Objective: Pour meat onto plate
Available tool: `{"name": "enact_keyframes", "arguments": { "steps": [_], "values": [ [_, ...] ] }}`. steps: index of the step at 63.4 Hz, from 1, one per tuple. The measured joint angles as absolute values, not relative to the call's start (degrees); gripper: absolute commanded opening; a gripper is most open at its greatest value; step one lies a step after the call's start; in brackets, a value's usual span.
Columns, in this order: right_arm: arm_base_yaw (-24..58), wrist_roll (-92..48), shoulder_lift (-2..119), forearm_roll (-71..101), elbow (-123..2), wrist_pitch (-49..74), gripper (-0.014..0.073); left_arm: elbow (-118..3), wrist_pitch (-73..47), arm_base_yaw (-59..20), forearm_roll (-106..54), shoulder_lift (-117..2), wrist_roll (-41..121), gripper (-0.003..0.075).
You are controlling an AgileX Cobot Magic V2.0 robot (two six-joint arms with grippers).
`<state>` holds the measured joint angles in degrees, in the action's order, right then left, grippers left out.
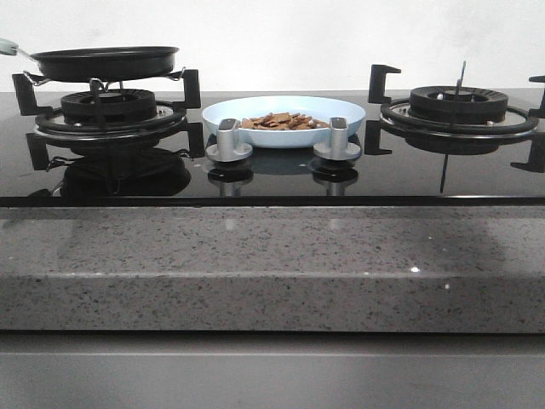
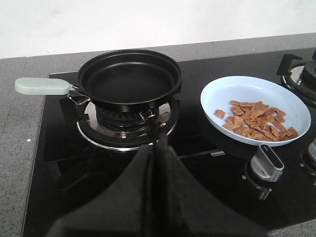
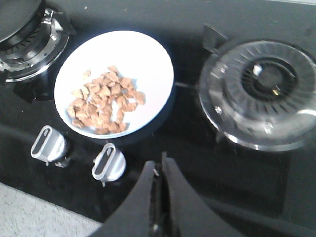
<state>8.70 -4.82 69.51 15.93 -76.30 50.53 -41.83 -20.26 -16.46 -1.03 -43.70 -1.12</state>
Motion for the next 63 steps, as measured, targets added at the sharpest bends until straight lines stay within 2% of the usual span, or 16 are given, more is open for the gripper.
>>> {"name": "enact_keyframes", "arguments": {
  "steps": [16, 35, 48, 63],
  "values": [
    [8.7, -7.19, 50.52, 15.93, -51.96, 39.4, -0.006, -41.83, -20.26, -16.46, -1.03, -43.7, -1.12, -0.002],
    [8.7, -9.83, 31.42, 15.8, -32.69, 30.46, -0.006, -41.83, -20.26, -16.46, -1.03, -43.7, -1.12, -0.002],
    [8.7, -9.94, 21.89, 15.8, -25.28, 27.33, -0.006, -41.83, -20.26, -16.46, -1.03, -43.7, -1.12, -0.002],
    [8.7, -10.07, 20.64, 15.8, -24.88, 25.8, -0.006, -41.83, -20.26, -16.46, -1.03, -43.7, -1.12, -0.002]
  ]
}}
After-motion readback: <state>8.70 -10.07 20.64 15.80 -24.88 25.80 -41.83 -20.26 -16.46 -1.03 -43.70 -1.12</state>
